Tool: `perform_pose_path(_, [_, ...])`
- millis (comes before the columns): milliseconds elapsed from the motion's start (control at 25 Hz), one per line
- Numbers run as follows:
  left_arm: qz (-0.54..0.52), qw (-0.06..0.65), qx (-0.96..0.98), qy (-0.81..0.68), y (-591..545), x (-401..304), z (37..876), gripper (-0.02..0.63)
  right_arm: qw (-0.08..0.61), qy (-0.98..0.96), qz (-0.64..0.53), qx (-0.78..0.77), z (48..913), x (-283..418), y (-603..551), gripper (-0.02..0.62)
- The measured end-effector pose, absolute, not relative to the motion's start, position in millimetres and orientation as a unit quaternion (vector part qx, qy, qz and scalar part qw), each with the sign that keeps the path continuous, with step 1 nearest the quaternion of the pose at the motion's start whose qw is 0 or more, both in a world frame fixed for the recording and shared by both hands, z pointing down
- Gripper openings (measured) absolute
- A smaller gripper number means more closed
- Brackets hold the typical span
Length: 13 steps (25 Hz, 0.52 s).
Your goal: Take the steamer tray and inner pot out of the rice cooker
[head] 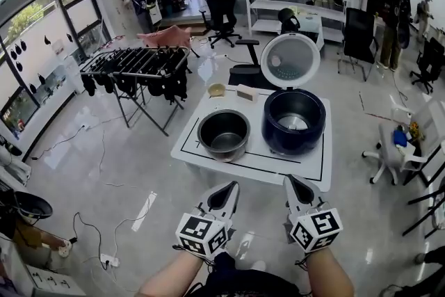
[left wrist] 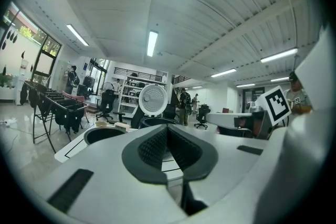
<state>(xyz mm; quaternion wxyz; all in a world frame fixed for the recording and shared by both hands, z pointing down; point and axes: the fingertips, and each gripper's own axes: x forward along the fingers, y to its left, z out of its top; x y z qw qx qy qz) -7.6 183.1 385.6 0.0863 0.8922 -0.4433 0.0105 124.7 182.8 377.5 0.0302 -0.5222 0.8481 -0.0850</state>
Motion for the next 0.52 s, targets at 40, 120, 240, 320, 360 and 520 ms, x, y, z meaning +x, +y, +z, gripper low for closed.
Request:
perform_pose_path(40, [0.01,0.086,0.892,-0.443,182.8,-8.1,384.7,0.002,0.03,0.848,-0.085,-0.523,376.9,124.3,182.9,0.0])
perform_pose_path(120, [0.008,0.094,0.89,-0.446,183.2,-9.7,383.9,0.002,0.03,0.847,-0.085,-0.523,375.2,123.8,184.2,0.0])
perform_pose_path(240, [0.007,0.095,0.89,-0.446,182.4,-11.1,382.9,0.002,0.028,0.847,-0.084,-0.524,374.9,123.3,185.3,0.0])
perform_pose_path(320, [0.007,0.092,0.891,-0.444,181.2,-11.1,383.0,0.002,0.027,0.847,-0.084,-0.525,376.2,123.1,184.5,0.0])
perform_pose_path(360, [0.008,0.091,0.892,-0.443,180.5,-11.1,383.0,0.002,0.027,0.846,-0.085,-0.525,376.7,123.0,183.8,0.0])
perform_pose_path(520, [0.011,0.082,0.894,-0.44,176.9,-9.4,380.8,0.002,0.028,0.846,-0.084,-0.525,375.2,123.7,180.4,0.0])
